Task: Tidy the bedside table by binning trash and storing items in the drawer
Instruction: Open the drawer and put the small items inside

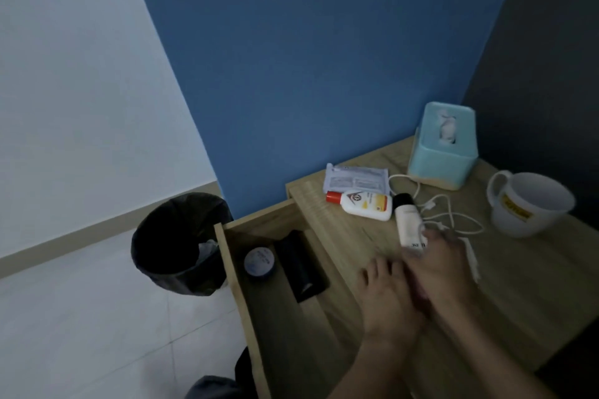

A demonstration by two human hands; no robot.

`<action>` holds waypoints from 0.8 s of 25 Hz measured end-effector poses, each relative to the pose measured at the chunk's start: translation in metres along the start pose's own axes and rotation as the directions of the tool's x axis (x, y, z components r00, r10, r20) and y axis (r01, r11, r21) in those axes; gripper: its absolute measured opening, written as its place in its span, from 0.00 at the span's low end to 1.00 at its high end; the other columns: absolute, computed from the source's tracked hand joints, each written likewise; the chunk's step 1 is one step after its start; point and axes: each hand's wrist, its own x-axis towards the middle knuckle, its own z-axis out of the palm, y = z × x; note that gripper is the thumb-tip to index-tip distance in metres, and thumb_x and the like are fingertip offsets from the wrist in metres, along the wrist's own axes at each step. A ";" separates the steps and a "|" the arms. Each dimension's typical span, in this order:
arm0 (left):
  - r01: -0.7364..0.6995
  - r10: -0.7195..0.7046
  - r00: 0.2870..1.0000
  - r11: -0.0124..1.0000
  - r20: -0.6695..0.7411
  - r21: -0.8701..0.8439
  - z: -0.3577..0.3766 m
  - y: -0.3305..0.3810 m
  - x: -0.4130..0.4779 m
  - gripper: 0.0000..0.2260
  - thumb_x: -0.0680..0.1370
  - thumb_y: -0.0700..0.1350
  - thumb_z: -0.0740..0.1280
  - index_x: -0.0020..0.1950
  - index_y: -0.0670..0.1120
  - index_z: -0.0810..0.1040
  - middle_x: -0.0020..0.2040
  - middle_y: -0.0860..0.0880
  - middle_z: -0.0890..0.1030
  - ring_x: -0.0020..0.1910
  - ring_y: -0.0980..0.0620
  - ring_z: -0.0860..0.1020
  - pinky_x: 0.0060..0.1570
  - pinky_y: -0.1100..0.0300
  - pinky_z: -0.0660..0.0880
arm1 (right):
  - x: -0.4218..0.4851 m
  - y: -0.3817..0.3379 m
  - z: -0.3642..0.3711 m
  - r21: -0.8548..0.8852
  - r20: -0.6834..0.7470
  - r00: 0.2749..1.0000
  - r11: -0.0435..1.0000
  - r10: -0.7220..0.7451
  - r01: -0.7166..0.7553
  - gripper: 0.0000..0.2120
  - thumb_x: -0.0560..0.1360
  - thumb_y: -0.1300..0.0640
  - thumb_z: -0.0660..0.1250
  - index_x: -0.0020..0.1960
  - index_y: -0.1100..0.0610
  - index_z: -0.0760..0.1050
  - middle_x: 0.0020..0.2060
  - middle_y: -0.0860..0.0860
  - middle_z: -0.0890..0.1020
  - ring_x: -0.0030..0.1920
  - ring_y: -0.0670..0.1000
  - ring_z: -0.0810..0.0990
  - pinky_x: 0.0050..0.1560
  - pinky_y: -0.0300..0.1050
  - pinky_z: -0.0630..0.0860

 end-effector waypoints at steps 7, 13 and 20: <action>0.113 -0.114 0.993 0.991 -0.020 -0.070 -0.019 -0.017 -0.002 0.25 0.72 0.52 0.67 0.67 0.47 0.67 0.65 0.47 0.68 0.65 0.47 0.66 0.66 0.55 0.65 | 0.020 -0.011 -0.004 -0.146 0.057 0.998 0.989 -0.032 0.040 0.30 0.66 0.45 0.70 0.59 0.64 0.71 0.53 0.61 0.79 0.54 0.60 0.77 0.47 0.48 0.72; 0.198 -0.248 0.952 0.945 -0.177 -0.259 -0.032 -0.053 -0.017 0.31 0.70 0.50 0.70 0.70 0.53 0.63 0.67 0.54 0.67 0.65 0.55 0.65 0.68 0.60 0.64 | 0.021 -0.004 -0.019 -0.038 0.178 0.975 0.991 0.132 -0.127 0.26 0.70 0.41 0.64 0.49 0.65 0.76 0.40 0.60 0.79 0.44 0.59 0.78 0.45 0.49 0.74; 0.187 -0.261 0.941 0.932 -0.215 -0.311 -0.036 -0.061 -0.020 0.30 0.70 0.51 0.71 0.69 0.52 0.64 0.66 0.54 0.68 0.65 0.55 0.66 0.67 0.59 0.66 | 0.012 0.003 -0.012 -0.140 0.141 0.989 0.990 0.039 -0.019 0.31 0.65 0.49 0.73 0.58 0.63 0.62 0.50 0.63 0.78 0.51 0.61 0.78 0.45 0.49 0.70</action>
